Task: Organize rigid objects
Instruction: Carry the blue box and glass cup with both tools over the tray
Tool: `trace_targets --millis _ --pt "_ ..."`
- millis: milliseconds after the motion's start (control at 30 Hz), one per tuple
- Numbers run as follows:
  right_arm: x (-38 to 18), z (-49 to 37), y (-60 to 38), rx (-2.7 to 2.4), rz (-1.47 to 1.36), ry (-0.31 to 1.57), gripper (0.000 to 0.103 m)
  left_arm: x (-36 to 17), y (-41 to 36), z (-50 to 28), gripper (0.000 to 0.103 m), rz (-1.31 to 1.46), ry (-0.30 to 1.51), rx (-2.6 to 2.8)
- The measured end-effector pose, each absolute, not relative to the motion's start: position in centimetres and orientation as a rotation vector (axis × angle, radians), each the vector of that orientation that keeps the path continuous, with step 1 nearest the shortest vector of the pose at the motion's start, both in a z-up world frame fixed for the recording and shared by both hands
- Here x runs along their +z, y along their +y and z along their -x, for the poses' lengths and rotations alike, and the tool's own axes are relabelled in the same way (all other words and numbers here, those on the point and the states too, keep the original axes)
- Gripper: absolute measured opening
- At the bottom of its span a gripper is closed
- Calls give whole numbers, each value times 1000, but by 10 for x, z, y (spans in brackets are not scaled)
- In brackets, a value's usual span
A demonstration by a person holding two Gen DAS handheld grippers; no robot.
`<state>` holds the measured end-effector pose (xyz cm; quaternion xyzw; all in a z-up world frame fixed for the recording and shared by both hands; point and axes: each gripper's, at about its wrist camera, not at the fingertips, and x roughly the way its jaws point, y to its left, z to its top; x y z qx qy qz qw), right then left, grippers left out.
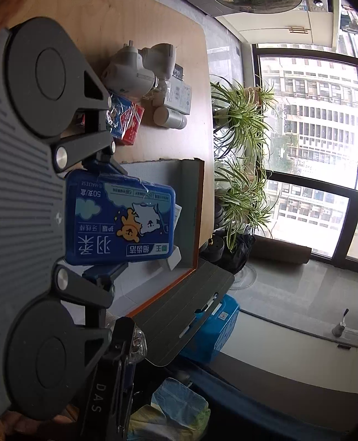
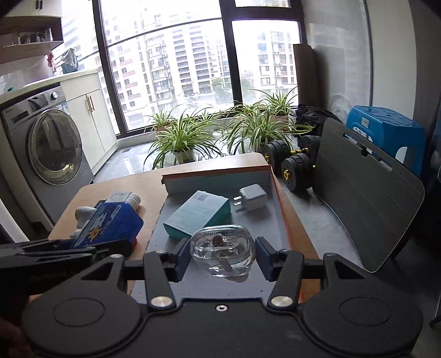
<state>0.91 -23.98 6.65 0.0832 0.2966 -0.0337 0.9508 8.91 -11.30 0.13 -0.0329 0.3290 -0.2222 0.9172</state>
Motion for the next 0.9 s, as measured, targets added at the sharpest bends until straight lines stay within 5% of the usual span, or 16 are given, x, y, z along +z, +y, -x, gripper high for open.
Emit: trace_targets --millis 900 --pt "55 -13 -247 -76 -190 609 62 -6 -138 -84 63 43 714 -450"
